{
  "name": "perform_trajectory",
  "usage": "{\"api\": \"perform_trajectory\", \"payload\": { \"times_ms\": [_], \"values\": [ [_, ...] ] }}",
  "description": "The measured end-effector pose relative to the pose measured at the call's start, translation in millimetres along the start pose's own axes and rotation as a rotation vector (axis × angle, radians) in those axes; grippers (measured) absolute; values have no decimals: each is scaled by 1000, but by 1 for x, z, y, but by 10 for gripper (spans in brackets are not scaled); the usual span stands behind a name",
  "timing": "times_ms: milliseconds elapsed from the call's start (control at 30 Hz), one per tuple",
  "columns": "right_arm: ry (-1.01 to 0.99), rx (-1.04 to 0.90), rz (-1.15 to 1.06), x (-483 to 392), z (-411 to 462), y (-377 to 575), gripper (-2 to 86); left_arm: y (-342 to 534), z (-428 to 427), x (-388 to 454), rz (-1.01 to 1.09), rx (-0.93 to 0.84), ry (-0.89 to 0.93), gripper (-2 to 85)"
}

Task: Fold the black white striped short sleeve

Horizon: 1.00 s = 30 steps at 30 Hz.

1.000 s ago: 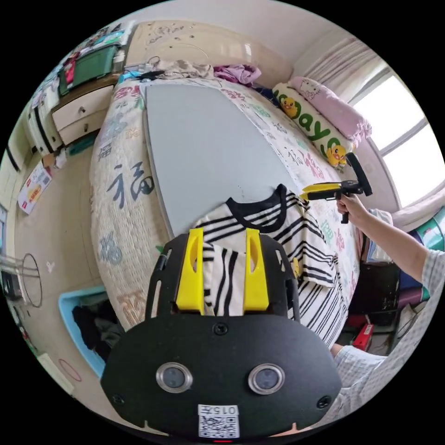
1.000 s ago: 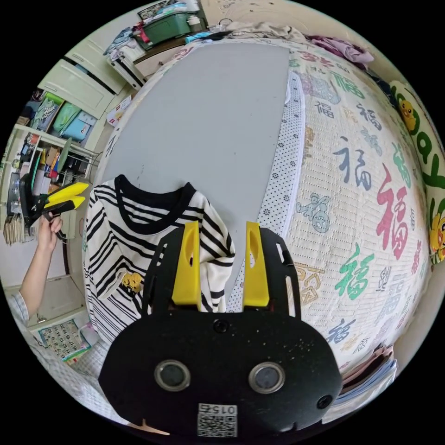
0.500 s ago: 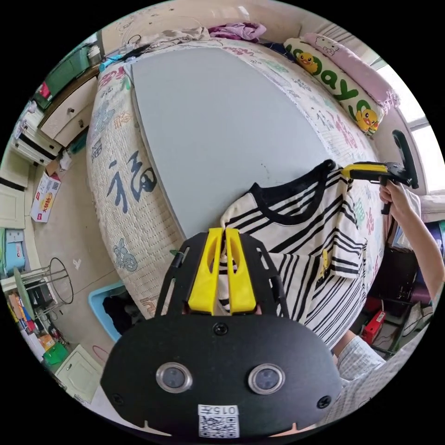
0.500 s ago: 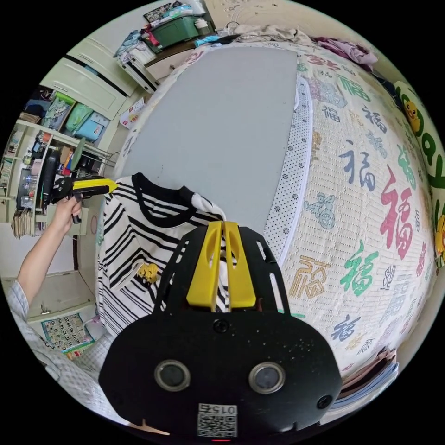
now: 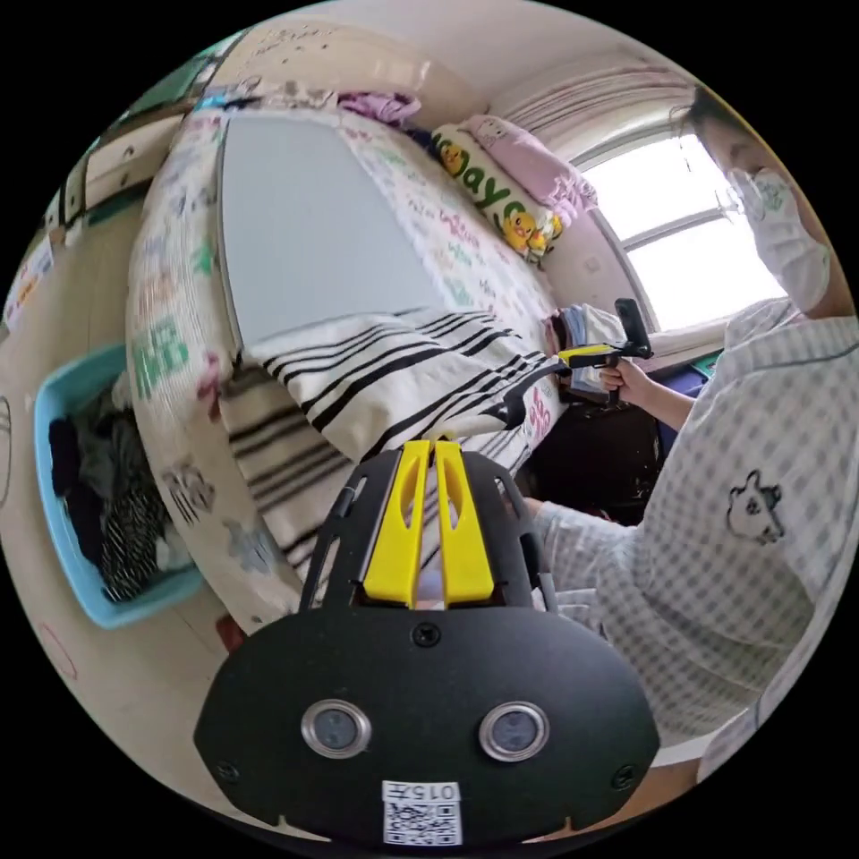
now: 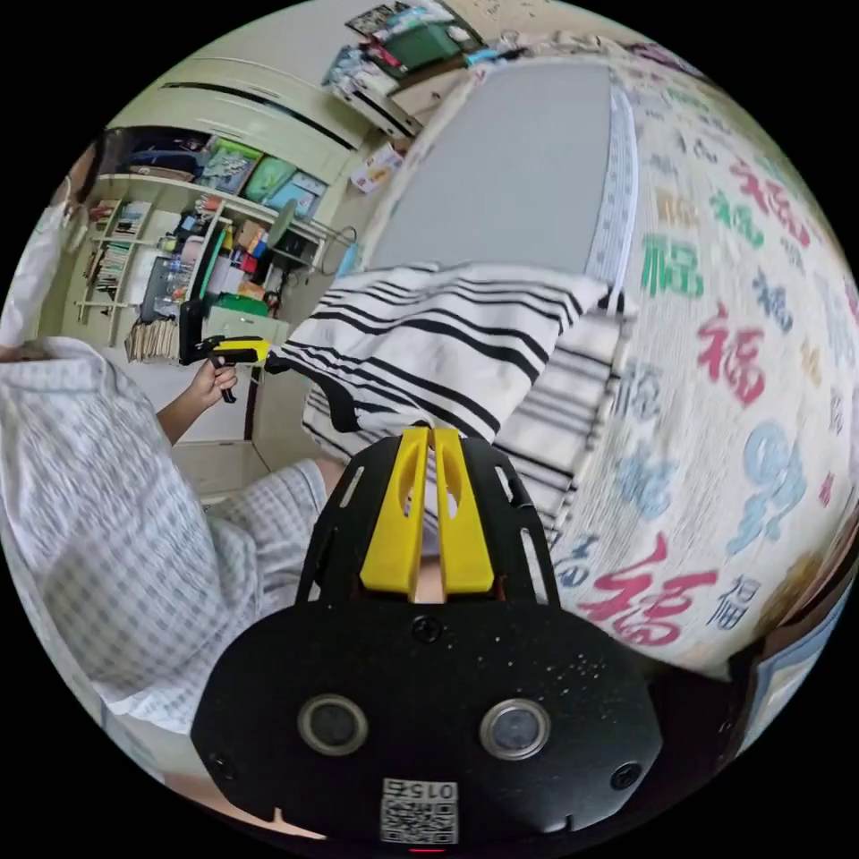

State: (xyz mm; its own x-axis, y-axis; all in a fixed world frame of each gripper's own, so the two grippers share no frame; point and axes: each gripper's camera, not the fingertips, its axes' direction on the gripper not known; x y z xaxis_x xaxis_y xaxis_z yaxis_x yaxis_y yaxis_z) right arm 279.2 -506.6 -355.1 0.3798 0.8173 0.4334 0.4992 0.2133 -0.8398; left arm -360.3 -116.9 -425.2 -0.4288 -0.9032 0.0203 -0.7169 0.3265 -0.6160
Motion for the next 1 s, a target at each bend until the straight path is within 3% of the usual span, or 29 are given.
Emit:
{"api": "perform_trajectory", "payload": {
  "times_ms": [167,233,333,533,800,1000],
  "values": [
    [40,-313,123,53,126,80,34,78,92,-7,-146,-249,-90,-1],
    [89,-366,146,65,138,99,35,96,109,-10,-185,-312,-103,-1],
    [124,-282,168,75,111,113,20,113,100,-5,-185,-304,-116,-2],
    [144,12,97,71,63,88,1,111,60,25,-101,-106,-206,-2],
    [516,-25,-115,40,110,100,-9,137,123,78,93,-181,-492,-2],
    [432,135,-47,73,82,160,-8,200,125,102,102,13,-574,-4]
  ]
}}
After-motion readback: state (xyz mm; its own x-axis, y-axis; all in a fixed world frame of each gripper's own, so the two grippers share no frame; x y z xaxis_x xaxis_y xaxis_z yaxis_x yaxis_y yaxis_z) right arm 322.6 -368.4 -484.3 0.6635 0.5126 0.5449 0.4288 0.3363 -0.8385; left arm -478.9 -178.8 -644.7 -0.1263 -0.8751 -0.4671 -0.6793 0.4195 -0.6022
